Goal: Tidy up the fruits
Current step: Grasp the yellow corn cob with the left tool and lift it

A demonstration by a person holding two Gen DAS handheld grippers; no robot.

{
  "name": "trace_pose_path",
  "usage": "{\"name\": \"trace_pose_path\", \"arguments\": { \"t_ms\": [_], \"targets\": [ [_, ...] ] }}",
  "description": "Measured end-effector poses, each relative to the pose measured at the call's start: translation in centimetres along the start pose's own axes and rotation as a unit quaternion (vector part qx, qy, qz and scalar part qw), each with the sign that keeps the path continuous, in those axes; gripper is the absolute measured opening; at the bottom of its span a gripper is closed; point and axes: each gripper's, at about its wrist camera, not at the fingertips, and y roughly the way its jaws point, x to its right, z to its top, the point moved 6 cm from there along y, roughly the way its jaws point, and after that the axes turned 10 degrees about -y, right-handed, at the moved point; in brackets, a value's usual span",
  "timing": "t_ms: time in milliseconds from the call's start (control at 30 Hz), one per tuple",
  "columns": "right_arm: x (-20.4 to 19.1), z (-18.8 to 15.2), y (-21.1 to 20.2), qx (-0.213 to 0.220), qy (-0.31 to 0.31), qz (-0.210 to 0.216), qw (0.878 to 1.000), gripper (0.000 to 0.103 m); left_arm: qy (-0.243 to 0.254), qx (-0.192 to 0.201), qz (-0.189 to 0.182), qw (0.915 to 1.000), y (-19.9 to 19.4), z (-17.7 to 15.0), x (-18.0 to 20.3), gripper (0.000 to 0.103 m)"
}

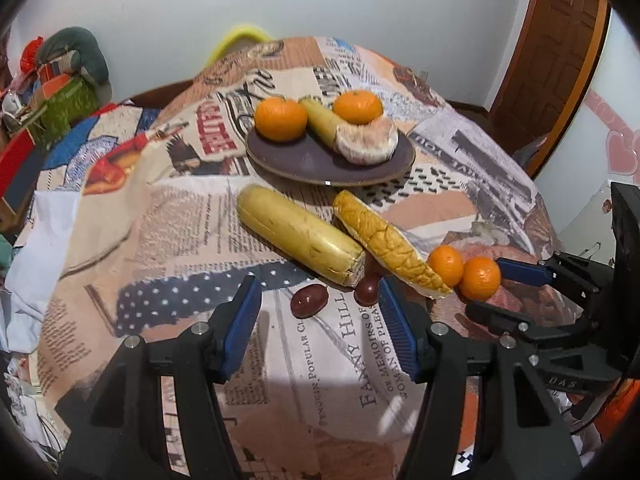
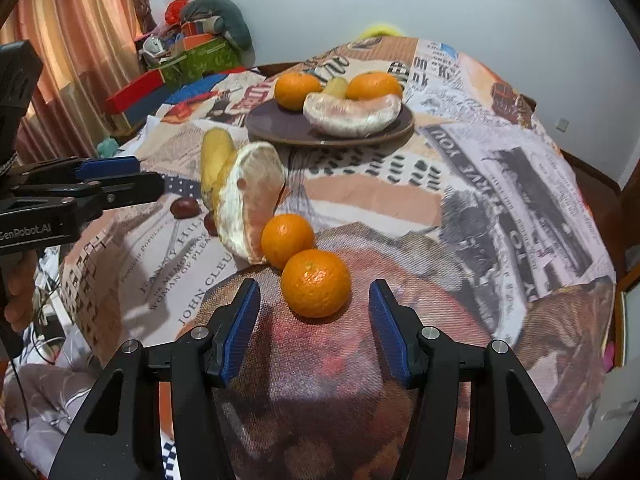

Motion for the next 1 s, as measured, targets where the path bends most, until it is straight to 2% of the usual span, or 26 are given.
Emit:
{"name": "trace_pose_path", "arguments": {
  "t_ms": [167, 267, 367, 533, 567, 600, 767, 867, 1000],
  "targets": [
    [-0.3, -0.1, 0.8, -0.001, -0.002, 0.005, 1.0, 0.05, 0.001, -0.024, 0.001, 0.9997, 2.6, -0.2, 0.3, 0.061],
    [-0.2, 0.0, 1.0, 0.002, 0.0, 0.01, 1.0, 0.042, -0.005, -0.03, 0.001, 0.9995, 3.8, 0.0, 0.4, 0.061],
    [0.0, 0.1, 1.0, 0.004, 0.003, 0.012, 1.0, 0.035, -0.021, -0.029, -0.015, 0.9993, 4.1, 0.6, 0.4, 0.061],
    [0.4, 0.2, 1.1, 0.01, 0.013, 0.026, 1.0, 0.035, -0.012, -0.017, -0.01, 0.9997, 4.3, 1.2, 0.8, 0.061],
    [0.4, 0.2, 1.0, 0.011, 0.013, 0.026, 1.0, 0.035, -0.011, -0.014, -0.01, 0.9998, 4.3, 1.2, 0.8, 0.059],
    [0.5, 0.1, 1.0, 0.012, 0.013, 0.025, 1.0, 0.035, -0.012, -0.011, -0.012, 0.9998, 4.3, 1.3, 0.7, 0.053],
    [1.2, 0.1, 0.6, 0.015, 0.024, 0.026, 0.999, 0.035, -0.015, -0.014, -0.025, 0.9995, 4.0, 1.3, 0.0, 0.042],
    [1.8, 0.1, 0.3, 0.016, 0.028, 0.02, 0.999, 0.035, -0.009, -0.006, -0.01, 0.9999, 3.4, 1.4, -0.8, 0.035],
    [2.5, -0.1, 0.0, 0.016, 0.032, 0.013, 0.999, 0.035, -0.031, -0.005, 0.012, 0.9995, 3.1, 1.7, -3.2, 0.03]
  ]
}}
